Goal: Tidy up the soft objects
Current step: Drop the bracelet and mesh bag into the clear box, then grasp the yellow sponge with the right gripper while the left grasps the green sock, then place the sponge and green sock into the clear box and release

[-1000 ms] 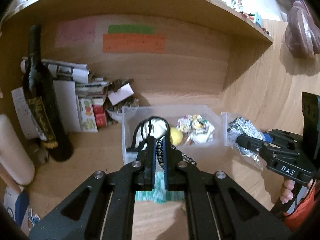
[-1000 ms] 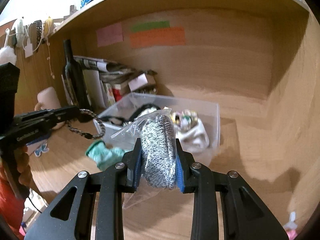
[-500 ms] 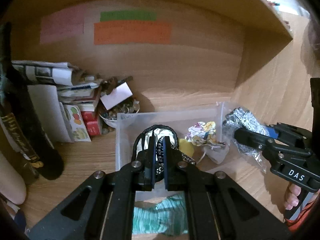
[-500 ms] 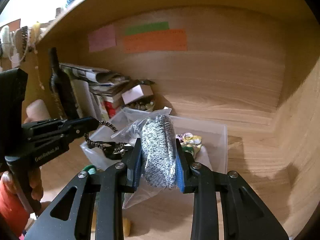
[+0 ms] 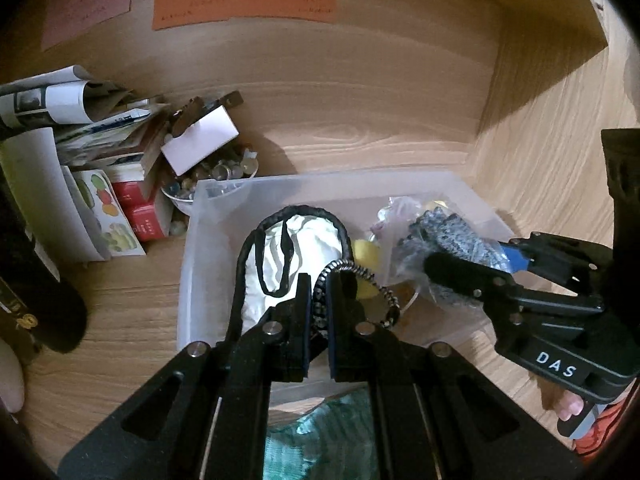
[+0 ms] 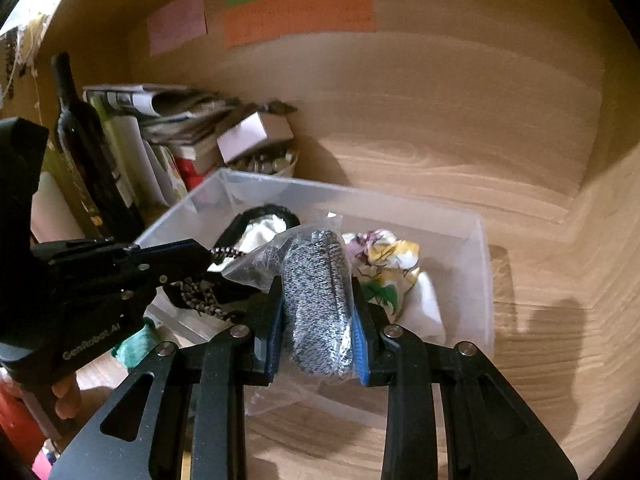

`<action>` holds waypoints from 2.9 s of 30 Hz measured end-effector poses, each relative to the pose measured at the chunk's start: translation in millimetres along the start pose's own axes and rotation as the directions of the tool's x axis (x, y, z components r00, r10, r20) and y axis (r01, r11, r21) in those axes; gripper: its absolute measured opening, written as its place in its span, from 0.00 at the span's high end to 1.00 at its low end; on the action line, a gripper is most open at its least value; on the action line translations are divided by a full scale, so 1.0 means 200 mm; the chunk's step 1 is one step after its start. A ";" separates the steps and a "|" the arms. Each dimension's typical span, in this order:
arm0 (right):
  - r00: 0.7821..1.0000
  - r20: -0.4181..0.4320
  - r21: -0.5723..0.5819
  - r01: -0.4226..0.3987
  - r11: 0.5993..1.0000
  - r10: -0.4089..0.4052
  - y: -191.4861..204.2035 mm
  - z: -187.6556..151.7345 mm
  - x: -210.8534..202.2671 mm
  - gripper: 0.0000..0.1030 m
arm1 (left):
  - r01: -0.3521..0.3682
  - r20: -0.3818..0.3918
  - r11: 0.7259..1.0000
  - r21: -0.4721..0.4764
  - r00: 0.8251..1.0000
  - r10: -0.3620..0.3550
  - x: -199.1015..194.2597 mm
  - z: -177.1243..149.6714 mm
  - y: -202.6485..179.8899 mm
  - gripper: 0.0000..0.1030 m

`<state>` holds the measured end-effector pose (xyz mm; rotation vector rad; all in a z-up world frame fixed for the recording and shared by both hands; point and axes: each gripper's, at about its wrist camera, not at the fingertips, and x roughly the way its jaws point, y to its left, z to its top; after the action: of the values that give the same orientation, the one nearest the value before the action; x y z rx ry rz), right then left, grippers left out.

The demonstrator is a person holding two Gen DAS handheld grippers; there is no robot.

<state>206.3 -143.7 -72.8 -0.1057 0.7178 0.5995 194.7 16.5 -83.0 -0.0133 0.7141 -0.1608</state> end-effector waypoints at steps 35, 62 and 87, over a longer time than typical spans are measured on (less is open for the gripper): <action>0.996 0.039 0.021 -0.080 0.997 0.079 0.16 -0.24 -0.28 0.19 | -0.058 0.102 0.998 -0.007 0.993 0.058 -0.48 -0.23 0.06 0.04; 0.992 -0.069 -0.081 -0.116 0.990 0.110 0.23 -0.48 -0.16 0.56 | 0.008 -0.197 0.995 -0.102 0.980 -0.028 -0.12 -0.42 0.16 0.73; 0.976 0.214 0.002 0.040 0.999 -0.040 -0.01 -0.12 -0.50 0.57 | 0.017 0.184 1.000 -0.024 0.983 -0.012 -0.54 -0.08 -0.01 0.86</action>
<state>133.4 -200.0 -25.7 -0.0567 0.5047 0.5634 102.8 32.3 -24.3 -0.0573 0.5317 -0.1624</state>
